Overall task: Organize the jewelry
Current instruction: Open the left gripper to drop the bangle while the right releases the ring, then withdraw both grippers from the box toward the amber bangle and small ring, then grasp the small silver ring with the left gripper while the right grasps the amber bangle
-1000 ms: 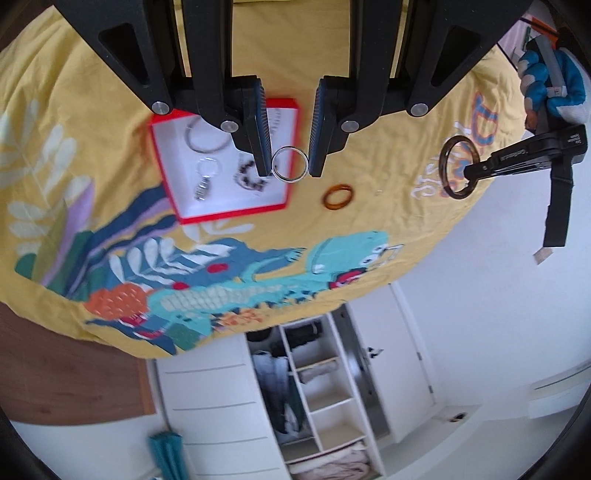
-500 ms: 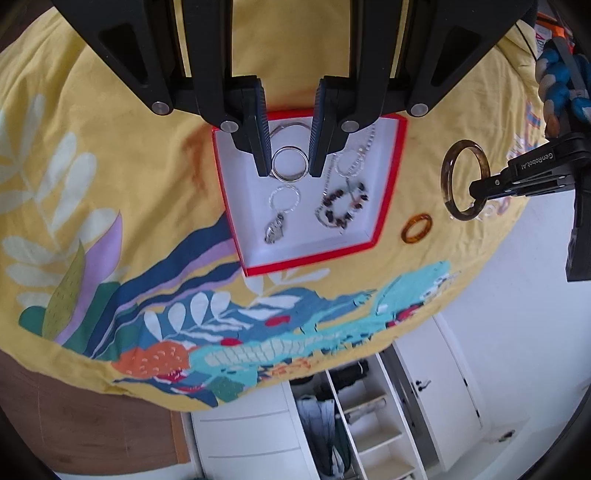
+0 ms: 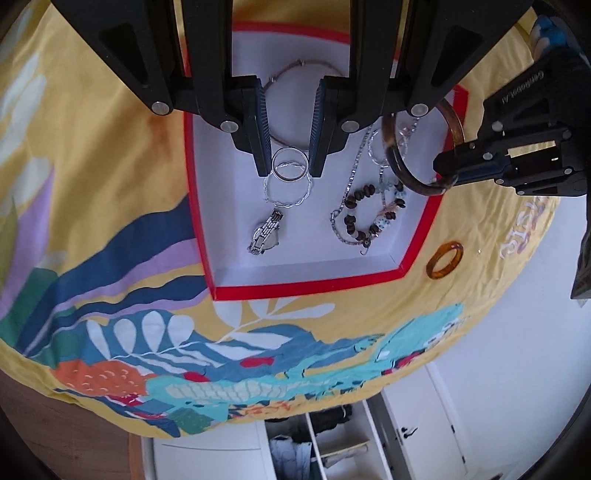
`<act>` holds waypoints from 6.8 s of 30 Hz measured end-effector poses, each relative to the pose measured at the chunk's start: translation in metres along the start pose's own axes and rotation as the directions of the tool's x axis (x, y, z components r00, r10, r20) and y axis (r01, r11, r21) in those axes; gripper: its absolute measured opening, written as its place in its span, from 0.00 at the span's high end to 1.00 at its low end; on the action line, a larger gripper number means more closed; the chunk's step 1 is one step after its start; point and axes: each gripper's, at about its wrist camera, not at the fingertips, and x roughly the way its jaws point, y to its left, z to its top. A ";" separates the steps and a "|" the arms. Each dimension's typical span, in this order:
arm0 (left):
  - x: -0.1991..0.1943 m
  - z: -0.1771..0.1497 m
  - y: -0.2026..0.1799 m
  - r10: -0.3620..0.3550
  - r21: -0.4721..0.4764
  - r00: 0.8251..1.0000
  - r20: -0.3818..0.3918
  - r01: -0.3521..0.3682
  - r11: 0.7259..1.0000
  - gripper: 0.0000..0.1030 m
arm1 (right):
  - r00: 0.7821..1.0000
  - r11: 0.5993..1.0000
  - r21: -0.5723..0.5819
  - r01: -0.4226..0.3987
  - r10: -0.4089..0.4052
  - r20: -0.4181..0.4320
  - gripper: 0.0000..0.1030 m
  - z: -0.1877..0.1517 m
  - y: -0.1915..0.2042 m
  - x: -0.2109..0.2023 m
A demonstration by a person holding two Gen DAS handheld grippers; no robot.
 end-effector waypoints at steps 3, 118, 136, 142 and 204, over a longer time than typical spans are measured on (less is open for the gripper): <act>0.009 0.000 -0.003 -0.011 0.009 1.000 -0.016 0.011 1.000 0.93 | 1.000 1.000 -0.007 -0.003 0.002 -0.027 0.80 -0.001 -0.002 0.012; -0.269 -0.213 0.133 0.280 -0.413 0.891 0.357 -0.118 0.903 0.65 | 0.992 0.987 -0.139 -0.082 0.095 0.088 0.50 -0.093 0.219 -0.158; -0.181 -0.210 0.184 0.246 -0.472 0.951 0.186 -0.133 0.871 0.65 | 0.993 0.983 -0.146 -0.114 0.112 -0.026 0.50 -0.079 0.218 -0.091; -0.147 -0.183 0.218 0.262 -0.477 0.953 0.150 -0.163 0.864 0.65 | 0.990 0.974 -0.179 -0.136 0.129 -0.055 0.50 -0.051 0.220 -0.060; -0.027 0.012 0.209 0.023 -0.287 0.957 0.289 0.063 0.956 0.84 | 0.990 0.996 -0.024 -0.081 0.084 0.116 0.90 0.100 0.149 0.036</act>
